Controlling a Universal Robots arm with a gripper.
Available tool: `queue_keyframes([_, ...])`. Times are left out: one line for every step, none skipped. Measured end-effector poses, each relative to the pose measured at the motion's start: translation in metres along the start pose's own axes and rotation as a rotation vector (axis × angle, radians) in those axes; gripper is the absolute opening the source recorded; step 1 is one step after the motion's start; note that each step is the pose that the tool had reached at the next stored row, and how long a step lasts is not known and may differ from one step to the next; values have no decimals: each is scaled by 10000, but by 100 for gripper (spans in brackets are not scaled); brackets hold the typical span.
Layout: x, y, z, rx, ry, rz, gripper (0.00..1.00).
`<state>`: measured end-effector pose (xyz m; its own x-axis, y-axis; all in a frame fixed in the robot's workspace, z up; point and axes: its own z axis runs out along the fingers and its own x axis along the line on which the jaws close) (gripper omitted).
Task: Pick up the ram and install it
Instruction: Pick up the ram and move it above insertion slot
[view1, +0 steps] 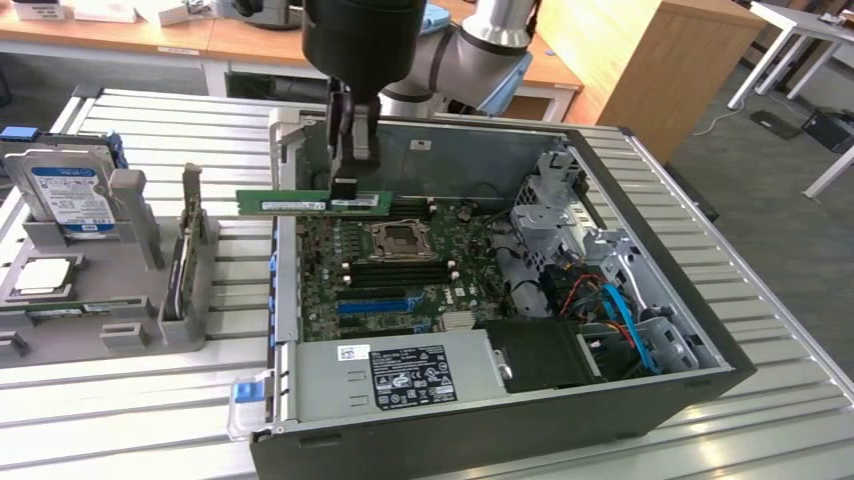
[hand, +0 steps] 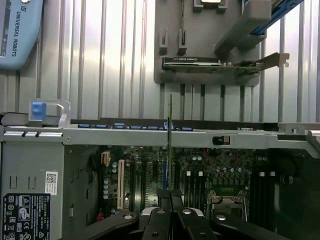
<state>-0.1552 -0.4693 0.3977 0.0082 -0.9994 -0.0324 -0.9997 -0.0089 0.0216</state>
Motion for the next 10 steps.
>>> queue_keyframes([1,-28,-1,0,0,-1,12])
queue_keyframes([1,-53,-1,-1,0,-1,12])
queue_keyframes([1,-76,-2,-2,0,1,12])
queue_keyframes([1,-100,-2,-2,0,1,12])
queue_keyframes([1,-124,-3,-2,0,1,12])
queue_keyframes([2,-149,-3,-3,0,0,12])
queue_keyframes([2,-172,-4,-3,0,0,12])
queue_keyframes([2,-195,-4,-3,0,0,12])
queue_keyframes([3,-217,-5,-4,0,0,12])
queue_keyframes([3,-239,-5,-4,0,1,12])
